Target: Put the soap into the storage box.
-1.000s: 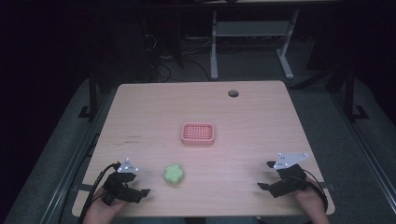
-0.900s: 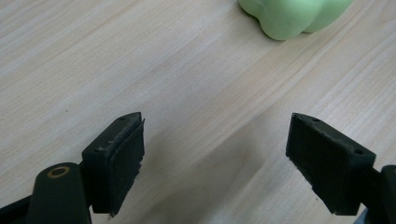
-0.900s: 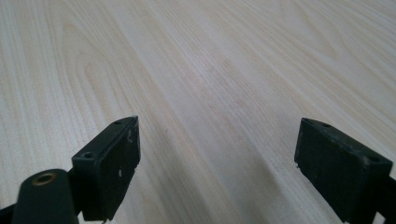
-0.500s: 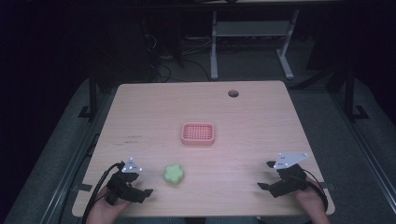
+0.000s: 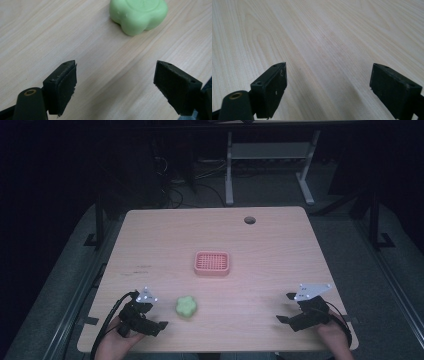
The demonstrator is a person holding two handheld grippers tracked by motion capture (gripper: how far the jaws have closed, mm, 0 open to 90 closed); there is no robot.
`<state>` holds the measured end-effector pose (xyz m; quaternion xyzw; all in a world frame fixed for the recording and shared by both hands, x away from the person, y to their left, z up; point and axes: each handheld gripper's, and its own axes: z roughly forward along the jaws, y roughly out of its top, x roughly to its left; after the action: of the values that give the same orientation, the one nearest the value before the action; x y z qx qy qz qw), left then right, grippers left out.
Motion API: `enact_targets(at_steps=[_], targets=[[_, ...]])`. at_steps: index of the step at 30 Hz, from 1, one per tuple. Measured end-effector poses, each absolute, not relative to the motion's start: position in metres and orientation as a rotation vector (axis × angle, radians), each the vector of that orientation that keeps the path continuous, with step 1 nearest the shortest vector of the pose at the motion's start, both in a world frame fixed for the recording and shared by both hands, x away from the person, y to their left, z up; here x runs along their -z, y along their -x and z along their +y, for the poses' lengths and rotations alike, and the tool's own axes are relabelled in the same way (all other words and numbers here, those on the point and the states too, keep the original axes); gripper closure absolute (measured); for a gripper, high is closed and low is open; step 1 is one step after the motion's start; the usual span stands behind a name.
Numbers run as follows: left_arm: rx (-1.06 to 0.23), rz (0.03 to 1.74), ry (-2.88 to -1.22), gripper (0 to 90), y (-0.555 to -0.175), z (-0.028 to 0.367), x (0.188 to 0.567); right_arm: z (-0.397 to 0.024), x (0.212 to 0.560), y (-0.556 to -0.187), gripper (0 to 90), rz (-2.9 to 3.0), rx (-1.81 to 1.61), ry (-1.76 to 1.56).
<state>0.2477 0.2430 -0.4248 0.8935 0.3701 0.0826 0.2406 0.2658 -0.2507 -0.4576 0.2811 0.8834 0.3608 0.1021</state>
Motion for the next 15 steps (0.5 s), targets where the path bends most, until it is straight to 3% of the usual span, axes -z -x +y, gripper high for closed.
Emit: enact_targets(at_steps=[15], targets=[[-0.225, 0.953, -2.491, 18.5, -0.254, 0.224, 0.413, -0.251, 0.458, -0.266, 13.8, 2.606, -1.072, -0.837]])
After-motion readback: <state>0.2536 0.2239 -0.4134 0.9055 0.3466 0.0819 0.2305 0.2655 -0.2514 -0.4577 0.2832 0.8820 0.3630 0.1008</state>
